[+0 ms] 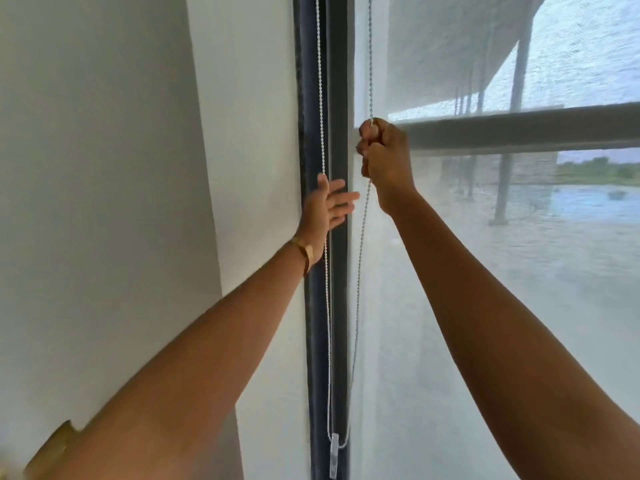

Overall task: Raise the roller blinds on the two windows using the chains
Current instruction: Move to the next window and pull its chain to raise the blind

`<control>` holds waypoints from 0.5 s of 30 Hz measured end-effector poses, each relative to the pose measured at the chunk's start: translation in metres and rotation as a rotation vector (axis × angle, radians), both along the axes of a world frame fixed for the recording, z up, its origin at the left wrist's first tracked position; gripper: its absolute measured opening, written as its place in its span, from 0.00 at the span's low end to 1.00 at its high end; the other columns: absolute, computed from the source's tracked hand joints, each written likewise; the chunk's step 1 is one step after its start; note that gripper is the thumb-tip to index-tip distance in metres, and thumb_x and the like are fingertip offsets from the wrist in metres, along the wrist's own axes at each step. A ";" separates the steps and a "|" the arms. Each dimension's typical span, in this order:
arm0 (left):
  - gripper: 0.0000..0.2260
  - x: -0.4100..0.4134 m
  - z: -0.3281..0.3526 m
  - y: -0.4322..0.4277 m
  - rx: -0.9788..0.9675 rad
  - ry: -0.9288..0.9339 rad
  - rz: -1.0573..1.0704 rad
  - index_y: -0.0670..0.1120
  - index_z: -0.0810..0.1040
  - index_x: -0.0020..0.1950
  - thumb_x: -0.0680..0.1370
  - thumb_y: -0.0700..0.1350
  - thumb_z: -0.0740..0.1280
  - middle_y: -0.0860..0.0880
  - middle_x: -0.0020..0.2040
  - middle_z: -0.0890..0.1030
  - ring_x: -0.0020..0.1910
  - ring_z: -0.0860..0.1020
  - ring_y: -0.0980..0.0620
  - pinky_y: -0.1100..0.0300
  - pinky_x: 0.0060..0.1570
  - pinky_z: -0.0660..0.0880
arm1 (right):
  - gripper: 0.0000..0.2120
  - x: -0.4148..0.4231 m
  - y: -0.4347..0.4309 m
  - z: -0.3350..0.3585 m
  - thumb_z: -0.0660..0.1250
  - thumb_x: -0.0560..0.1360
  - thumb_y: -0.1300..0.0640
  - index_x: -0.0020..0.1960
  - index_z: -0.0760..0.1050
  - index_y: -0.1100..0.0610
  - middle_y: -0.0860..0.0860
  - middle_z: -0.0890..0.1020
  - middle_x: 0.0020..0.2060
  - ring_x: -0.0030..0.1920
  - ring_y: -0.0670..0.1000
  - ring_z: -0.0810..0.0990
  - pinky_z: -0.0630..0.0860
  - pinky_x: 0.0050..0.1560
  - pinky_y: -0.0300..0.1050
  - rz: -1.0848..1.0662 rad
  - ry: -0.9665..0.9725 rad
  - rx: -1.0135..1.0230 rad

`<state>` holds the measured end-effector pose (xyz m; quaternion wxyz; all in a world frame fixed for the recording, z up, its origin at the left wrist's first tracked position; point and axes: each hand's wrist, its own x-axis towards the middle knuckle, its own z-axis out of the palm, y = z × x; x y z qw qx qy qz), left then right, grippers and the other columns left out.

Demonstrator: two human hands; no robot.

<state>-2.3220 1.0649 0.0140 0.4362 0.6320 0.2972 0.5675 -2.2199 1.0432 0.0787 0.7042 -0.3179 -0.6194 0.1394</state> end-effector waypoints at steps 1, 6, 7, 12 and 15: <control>0.28 -0.002 0.024 0.000 0.038 -0.048 0.005 0.43 0.68 0.70 0.81 0.59 0.42 0.41 0.65 0.77 0.62 0.76 0.43 0.48 0.66 0.67 | 0.12 -0.003 -0.001 -0.012 0.48 0.65 0.72 0.37 0.67 0.59 0.53 0.66 0.30 0.29 0.45 0.65 0.62 0.29 0.38 0.007 -0.002 -0.018; 0.31 -0.007 0.122 -0.010 0.188 -0.152 -0.064 0.39 0.64 0.71 0.80 0.61 0.44 0.39 0.63 0.77 0.57 0.79 0.42 0.47 0.58 0.76 | 0.11 -0.013 0.000 -0.070 0.51 0.73 0.69 0.37 0.67 0.60 0.54 0.67 0.30 0.30 0.47 0.65 0.62 0.31 0.41 0.017 -0.001 -0.111; 0.31 -0.007 0.135 -0.013 0.203 -0.144 -0.084 0.39 0.63 0.72 0.81 0.61 0.44 0.39 0.64 0.77 0.56 0.79 0.43 0.47 0.57 0.76 | 0.12 -0.015 0.000 -0.081 0.52 0.75 0.69 0.36 0.67 0.60 0.54 0.67 0.30 0.30 0.47 0.65 0.62 0.31 0.41 0.010 -0.006 -0.125; 0.25 0.010 0.172 -0.032 0.254 -0.172 -0.019 0.37 0.68 0.66 0.83 0.55 0.47 0.41 0.53 0.81 0.40 0.80 0.50 0.60 0.35 0.79 | 0.17 -0.031 0.001 -0.148 0.52 0.77 0.67 0.32 0.65 0.54 0.49 0.67 0.27 0.27 0.44 0.62 0.60 0.30 0.35 -0.137 -0.094 -0.171; 0.16 0.016 0.163 -0.034 0.267 -0.236 0.161 0.40 0.79 0.46 0.82 0.44 0.54 0.48 0.32 0.75 0.24 0.68 0.57 0.67 0.22 0.65 | 0.17 -0.035 -0.005 -0.183 0.51 0.78 0.65 0.32 0.66 0.56 0.50 0.67 0.27 0.28 0.47 0.64 0.63 0.31 0.39 -0.101 -0.111 -0.253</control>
